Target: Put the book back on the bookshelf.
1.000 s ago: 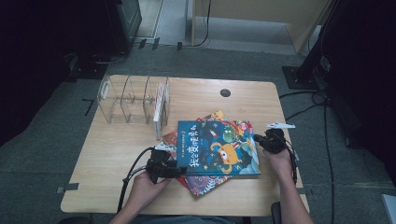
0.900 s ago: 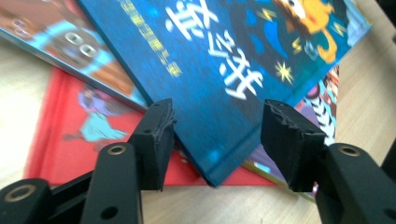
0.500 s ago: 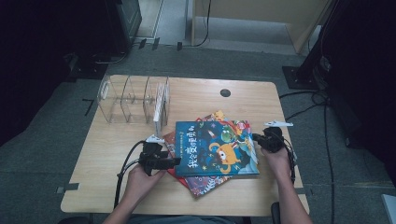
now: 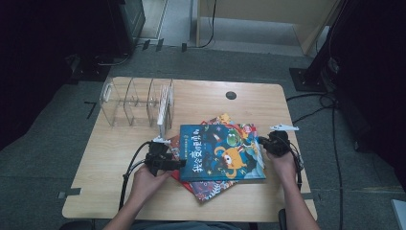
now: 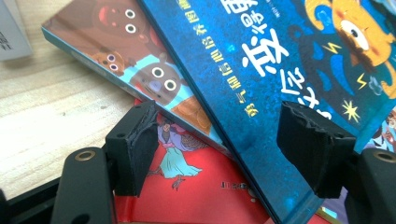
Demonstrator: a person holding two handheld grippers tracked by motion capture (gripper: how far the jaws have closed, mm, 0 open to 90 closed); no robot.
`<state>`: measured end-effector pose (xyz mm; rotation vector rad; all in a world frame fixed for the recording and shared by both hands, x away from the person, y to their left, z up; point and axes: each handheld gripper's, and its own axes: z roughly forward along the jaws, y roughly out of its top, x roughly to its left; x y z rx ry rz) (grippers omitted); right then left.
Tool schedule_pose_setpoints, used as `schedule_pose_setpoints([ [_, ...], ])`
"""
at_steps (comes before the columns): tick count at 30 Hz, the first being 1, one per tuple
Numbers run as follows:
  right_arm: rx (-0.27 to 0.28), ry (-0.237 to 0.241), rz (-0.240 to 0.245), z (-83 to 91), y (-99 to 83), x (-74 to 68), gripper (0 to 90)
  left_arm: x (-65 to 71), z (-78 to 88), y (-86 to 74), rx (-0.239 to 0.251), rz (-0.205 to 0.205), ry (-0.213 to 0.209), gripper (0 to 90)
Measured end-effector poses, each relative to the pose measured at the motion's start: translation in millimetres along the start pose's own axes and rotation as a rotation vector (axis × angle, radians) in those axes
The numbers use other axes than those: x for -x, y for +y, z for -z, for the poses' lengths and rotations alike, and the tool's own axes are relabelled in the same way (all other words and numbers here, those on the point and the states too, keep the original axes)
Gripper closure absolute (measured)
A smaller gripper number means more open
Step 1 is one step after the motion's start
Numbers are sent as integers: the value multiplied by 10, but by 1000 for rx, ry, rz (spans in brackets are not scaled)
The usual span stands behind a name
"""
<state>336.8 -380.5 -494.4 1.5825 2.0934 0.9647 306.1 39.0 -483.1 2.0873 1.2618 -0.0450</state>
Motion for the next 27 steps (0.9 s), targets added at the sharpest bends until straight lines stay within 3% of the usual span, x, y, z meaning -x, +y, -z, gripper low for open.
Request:
schedule_pose_setpoints([
  [5, -2, 18, 7, -7, -2, -26, 900, 7, -39, 2, -4, 12, -15, 311],
  [13, -16, 58, 15, -11, -14, -91, 900, 45, -46, -14, 5, 27, 8, 322],
  [15, -20, 41, 33, -10, -11, -135, 900, 23, -38, -6, 3, 47, -3, 329],
  [21, -19, 37, 24, 16, -32, -155, 900, -5, 13, 44, 9, 100, -19, 400],
  [27, -20, 41, 23, 26, -50, -155, 900, 46, 59, 83, -14, 83, -11, 419],
])
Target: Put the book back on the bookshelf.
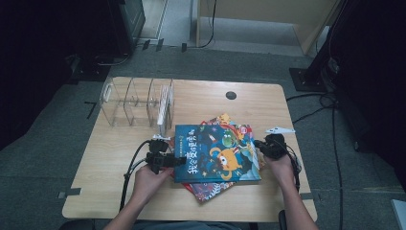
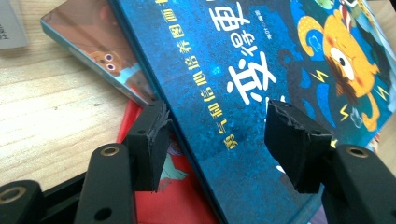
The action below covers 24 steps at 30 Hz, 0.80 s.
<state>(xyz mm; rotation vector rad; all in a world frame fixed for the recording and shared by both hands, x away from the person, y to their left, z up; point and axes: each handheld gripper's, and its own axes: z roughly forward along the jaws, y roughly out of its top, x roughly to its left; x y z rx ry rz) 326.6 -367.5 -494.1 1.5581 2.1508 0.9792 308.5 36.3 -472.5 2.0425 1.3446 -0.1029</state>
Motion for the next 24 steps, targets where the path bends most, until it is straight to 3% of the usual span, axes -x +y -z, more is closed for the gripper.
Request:
schedule_pose_setpoints([
  [4, -6, 6, 0, 11, -21, 0, 900, 48, 110, 50, -3, -1, -18, 432],
  [13, -10, 2, -4, 8, -26, -4, 900, 184, 289, 175, -12, -27, -16, 447],
  [15, -8, 2, -7, 7, -29, -5, 900, 203, 314, 204, -13, -18, -20, 449],
  [21, -10, 7, -10, 15, -38, 0, 900, 158, 263, 156, -14, -10, -14, 469],
  [24, -9, 7, -6, 18, -39, -2, 900, 91, 193, 86, -18, 16, -21, 474],
])
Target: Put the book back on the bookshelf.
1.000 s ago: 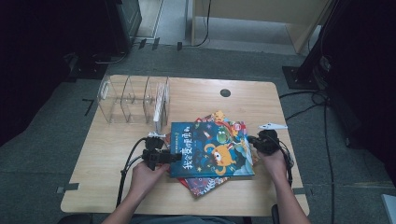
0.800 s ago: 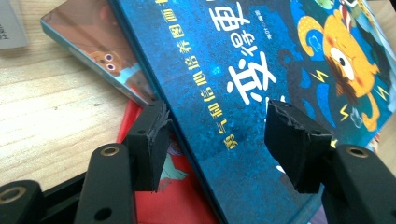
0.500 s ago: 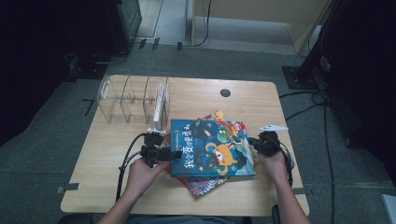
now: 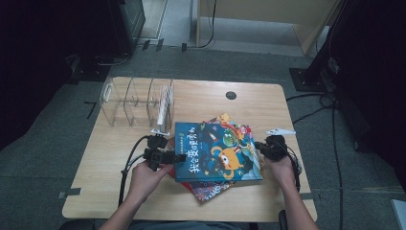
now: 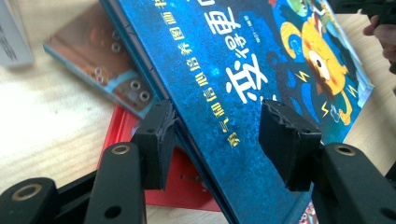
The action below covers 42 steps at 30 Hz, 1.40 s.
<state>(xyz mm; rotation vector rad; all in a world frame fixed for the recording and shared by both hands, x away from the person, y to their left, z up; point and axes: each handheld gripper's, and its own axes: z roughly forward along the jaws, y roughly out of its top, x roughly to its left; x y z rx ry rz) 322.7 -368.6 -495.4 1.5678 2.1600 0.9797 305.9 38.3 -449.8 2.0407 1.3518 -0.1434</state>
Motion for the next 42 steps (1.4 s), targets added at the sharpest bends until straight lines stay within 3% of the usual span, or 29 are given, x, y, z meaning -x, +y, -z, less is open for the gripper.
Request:
schedule_pose_setpoints([
  [2, 1, 3, -3, 2, 0, 0, 900, -31, -37, -39, -3, 17, -10, 481],
  [10, 5, 6, 5, 3, -1, -6, 900, -75, -154, -113, -31, 6, 16, 480],
  [17, -21, -4, 19, -18, -8, -5, 900, -107, -185, -142, -26, 6, 10, 479],
  [24, -21, 0, 36, -26, -4, -36, 900, -143, -182, -164, -25, 0, 33, 450],
  [27, -24, -13, 56, -32, 3, -72, 900, -188, -174, -181, -12, 28, 4, 461],
  [31, -26, -21, 67, -26, 8, -80, 900, -213, -179, -194, -25, 25, 17, 445],
  [34, -18, -23, 70, -15, 11, -95, 900, -239, -177, -196, -13, 49, -3, 440],
  [42, -15, -33, 91, -2, 11, -122, 900, -218, -182, -214, -15, 40, -8, 426],
])
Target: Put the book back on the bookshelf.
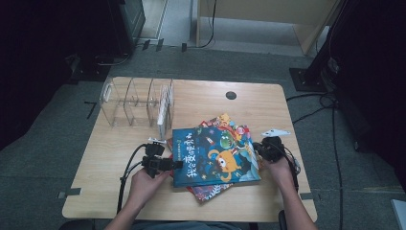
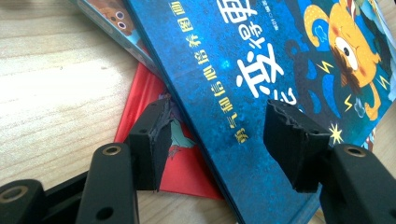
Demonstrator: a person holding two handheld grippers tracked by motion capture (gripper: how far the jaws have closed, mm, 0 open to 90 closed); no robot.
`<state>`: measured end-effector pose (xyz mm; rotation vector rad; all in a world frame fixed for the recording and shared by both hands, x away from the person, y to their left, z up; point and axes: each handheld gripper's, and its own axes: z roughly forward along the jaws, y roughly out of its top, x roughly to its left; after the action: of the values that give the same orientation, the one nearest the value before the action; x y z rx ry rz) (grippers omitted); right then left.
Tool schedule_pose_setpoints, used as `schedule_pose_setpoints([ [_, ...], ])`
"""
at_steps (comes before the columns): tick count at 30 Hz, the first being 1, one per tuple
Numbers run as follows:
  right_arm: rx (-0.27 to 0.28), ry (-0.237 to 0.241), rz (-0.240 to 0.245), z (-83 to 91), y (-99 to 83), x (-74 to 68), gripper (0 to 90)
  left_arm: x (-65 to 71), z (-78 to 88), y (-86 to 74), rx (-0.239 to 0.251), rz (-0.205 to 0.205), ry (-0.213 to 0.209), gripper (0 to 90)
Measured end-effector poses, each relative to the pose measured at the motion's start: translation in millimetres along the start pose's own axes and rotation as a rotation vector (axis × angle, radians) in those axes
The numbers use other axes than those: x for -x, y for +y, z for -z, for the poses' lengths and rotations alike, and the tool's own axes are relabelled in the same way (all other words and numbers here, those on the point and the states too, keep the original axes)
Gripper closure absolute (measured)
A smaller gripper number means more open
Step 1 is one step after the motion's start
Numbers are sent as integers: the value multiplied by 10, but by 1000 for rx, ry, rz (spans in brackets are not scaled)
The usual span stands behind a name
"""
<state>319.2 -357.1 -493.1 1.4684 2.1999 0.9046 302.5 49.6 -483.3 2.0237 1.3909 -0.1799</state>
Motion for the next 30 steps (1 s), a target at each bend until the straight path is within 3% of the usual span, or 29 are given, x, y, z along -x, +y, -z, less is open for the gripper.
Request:
schedule_pose_setpoints([
  [12, 7, -9, 6, 41, -1, -56, 900, 37, -18, -18, 10, 21, -3, 377],
  [30, -9, 64, 9, 75, -29, -132, 900, -22, 52, -39, -14, 47, -6, 358],
])
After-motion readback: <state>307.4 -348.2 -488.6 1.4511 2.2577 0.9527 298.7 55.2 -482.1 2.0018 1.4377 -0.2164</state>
